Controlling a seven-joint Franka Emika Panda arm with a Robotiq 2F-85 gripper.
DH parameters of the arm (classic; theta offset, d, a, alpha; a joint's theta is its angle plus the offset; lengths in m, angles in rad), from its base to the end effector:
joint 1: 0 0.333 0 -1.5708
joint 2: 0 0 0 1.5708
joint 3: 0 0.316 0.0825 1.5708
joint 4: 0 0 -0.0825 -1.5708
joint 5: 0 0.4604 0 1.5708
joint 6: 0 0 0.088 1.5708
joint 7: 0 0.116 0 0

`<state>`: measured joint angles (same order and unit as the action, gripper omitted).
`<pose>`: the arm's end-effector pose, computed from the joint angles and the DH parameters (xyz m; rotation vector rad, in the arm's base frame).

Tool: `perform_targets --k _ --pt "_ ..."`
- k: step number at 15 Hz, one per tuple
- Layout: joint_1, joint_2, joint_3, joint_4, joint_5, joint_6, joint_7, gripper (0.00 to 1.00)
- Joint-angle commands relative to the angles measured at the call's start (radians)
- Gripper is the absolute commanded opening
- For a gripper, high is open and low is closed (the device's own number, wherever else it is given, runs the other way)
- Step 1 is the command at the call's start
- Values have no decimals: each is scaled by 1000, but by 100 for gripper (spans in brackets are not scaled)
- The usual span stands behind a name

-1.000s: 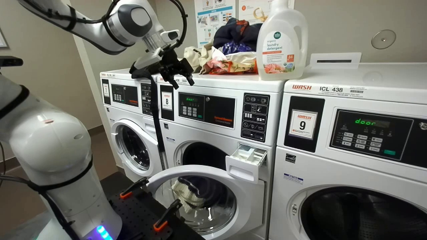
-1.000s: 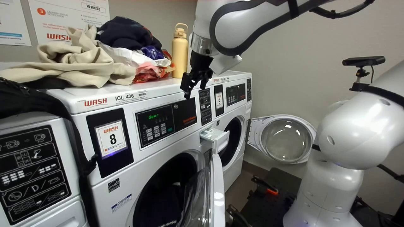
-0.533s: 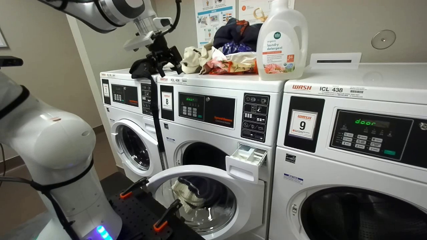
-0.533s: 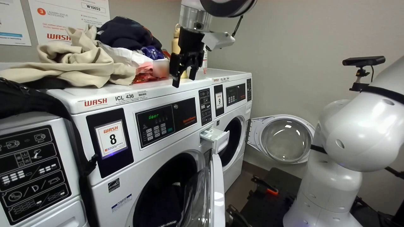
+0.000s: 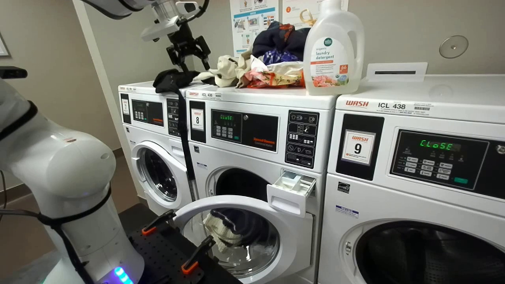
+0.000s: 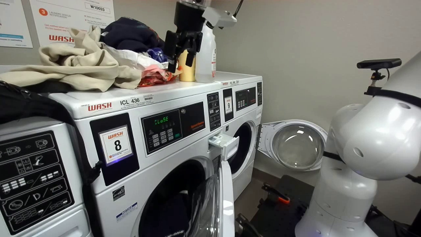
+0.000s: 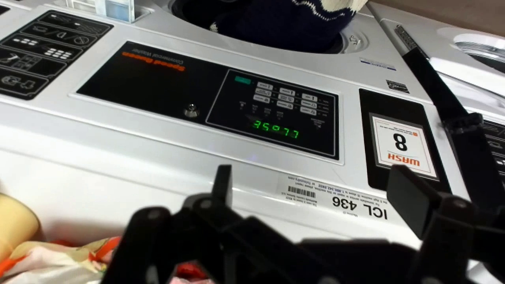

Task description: Put the blue cloth inside the washing machine

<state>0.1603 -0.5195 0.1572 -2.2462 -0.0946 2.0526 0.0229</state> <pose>0.4783 0.1599 0.5739 2.9463 0.4711 0.5154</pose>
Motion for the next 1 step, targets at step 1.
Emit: perform_targets --k 1 --pt "13 36 0 63 24 -45 -33 100"
